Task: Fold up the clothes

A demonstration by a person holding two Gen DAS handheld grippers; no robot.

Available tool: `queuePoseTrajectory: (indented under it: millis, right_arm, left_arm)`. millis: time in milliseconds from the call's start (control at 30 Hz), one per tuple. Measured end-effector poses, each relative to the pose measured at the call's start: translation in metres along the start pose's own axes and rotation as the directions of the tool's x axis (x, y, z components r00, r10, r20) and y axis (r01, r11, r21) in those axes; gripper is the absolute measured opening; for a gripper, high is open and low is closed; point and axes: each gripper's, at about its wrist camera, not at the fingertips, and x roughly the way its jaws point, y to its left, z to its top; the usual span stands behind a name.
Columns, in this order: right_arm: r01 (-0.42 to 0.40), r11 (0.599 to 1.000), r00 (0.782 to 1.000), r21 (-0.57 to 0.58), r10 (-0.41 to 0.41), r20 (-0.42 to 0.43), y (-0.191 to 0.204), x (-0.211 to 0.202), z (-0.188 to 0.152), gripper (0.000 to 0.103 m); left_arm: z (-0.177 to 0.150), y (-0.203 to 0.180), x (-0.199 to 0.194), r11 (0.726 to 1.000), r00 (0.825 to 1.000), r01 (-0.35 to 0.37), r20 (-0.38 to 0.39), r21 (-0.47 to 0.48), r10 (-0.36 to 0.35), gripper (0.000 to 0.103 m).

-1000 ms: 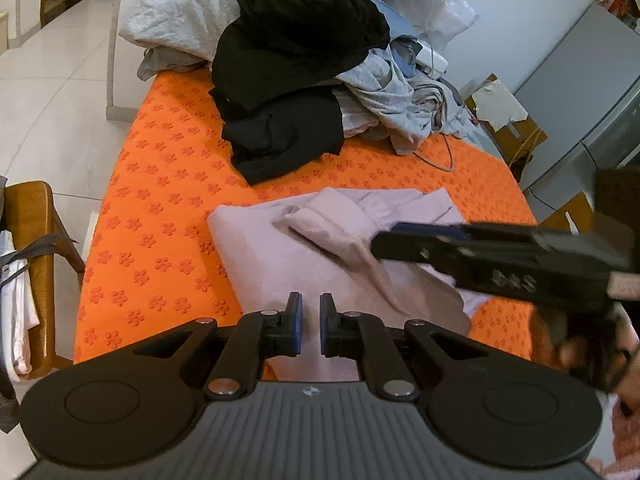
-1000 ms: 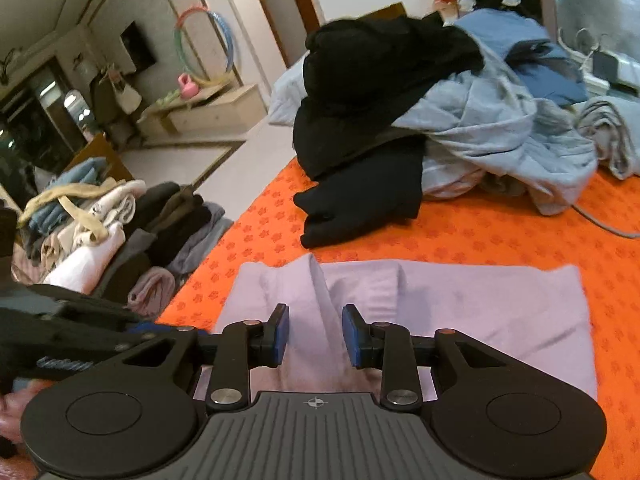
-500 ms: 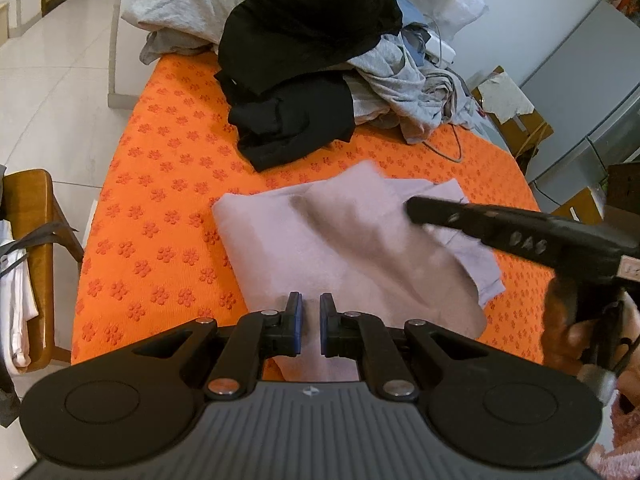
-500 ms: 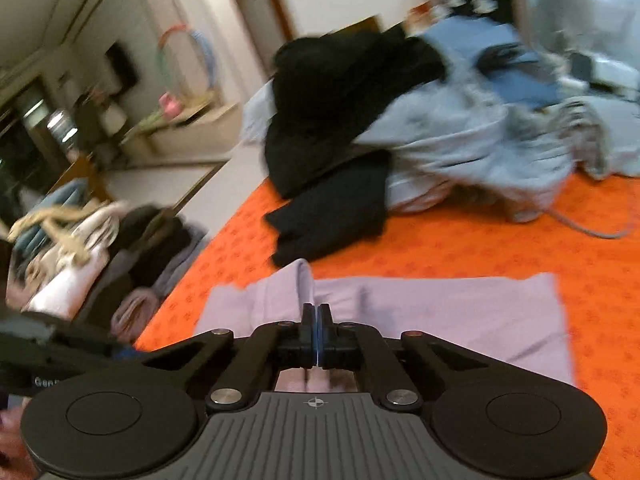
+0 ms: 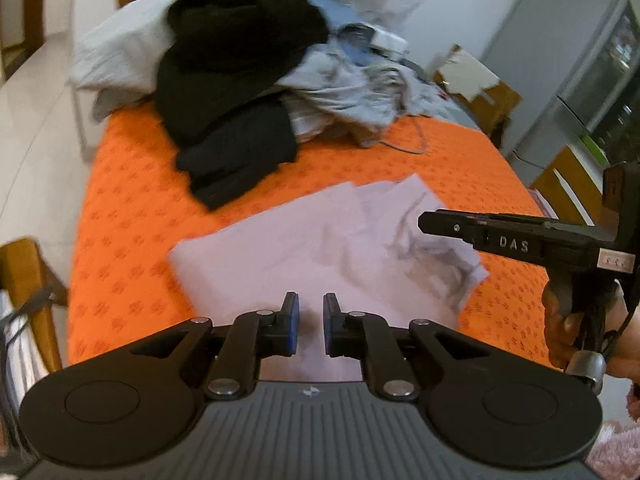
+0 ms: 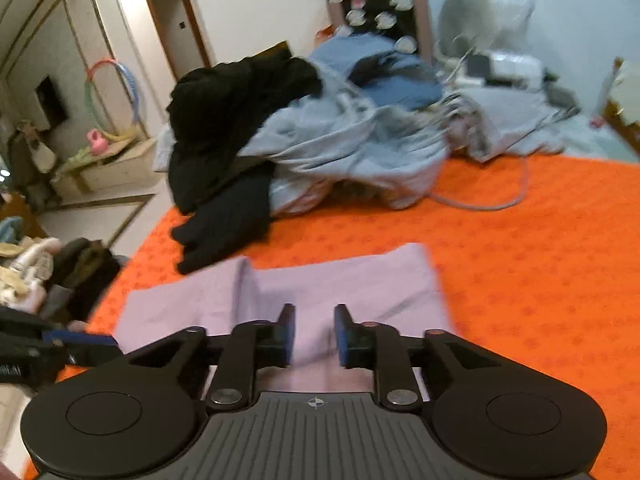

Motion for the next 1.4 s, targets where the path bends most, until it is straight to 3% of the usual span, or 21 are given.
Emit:
queuePoseTrajectory:
  millis: [100,333,500,667,767,900,1000,1033,1100,1233,1400]
  right_arm:
    - [0.055,0.998,0.998,-0.002,-0.055,0.001,-0.013,-0.007,-0.009,0.040]
    - [0.137,0.990,0.991,0.041,-0.136,-0.011,-0.040,-0.010,-0.022,0.041]
    - [0.100,0.987,0.995,0.129,-0.100,-0.005,-0.068,-0.010,-0.017,0.052]
    - [-0.036,0.968,0.999,0.250,0.038,-0.003,-0.107,0.002,-0.011,0.052]
    - [-0.123,0.941,0.991,0.316,0.135,-0.016,-0.121,0.011,-0.012,0.050]
    - [-0.194,0.928,0.974,0.317,0.221,-0.050,-0.119,0.022,-0.018,0.044]
    - [-0.170,0.940,0.979,0.296,0.195,-0.056,-0.113,0.022,-0.020,0.024]
    - [-0.165,0.939,0.979,0.301,0.192,-0.062,-0.113,0.022,-0.019,0.010]
    - [-0.171,0.929,0.979,0.328,0.197,-0.047,-0.112,0.017,-0.017,0.009]
    - [-0.148,0.947,0.987,0.283,0.161,-0.021,-0.097,0.002,-0.005,0.009]
    - [-0.095,0.975,0.995,0.201,0.095,0.008,-0.059,-0.025,0.018,0.008]
  left_arm:
    - [0.007,-0.014,0.014,0.999,1.000,0.013,-0.003,0.048,-0.013,0.013]
    - [0.020,-0.039,0.037,0.994,1.000,0.004,-0.017,0.105,-0.002,0.017]
    - [0.021,-0.038,0.046,0.999,0.999,-0.028,-0.023,0.044,0.029,0.018]
    - [0.014,-0.038,0.064,0.997,0.996,-0.079,-0.031,-0.001,0.079,0.018]
    - [0.013,-0.041,0.069,0.992,0.993,-0.120,-0.013,-0.033,0.120,0.018]
    - [0.025,-0.055,0.060,0.990,0.987,-0.133,0.081,-0.045,0.136,0.024]
    - [0.033,-0.055,0.074,0.987,0.987,-0.144,0.068,-0.073,0.149,0.024]
    - [0.033,-0.052,0.082,0.985,0.987,-0.149,0.055,-0.081,0.154,0.024]
    - [0.030,-0.046,0.092,0.985,0.986,-0.148,0.059,-0.086,0.153,0.023]
    - [0.030,-0.042,0.084,0.988,0.989,-0.130,0.055,-0.089,0.135,0.024]
    - [0.016,-0.028,0.038,0.983,0.991,-0.091,0.079,-0.162,0.104,0.024]
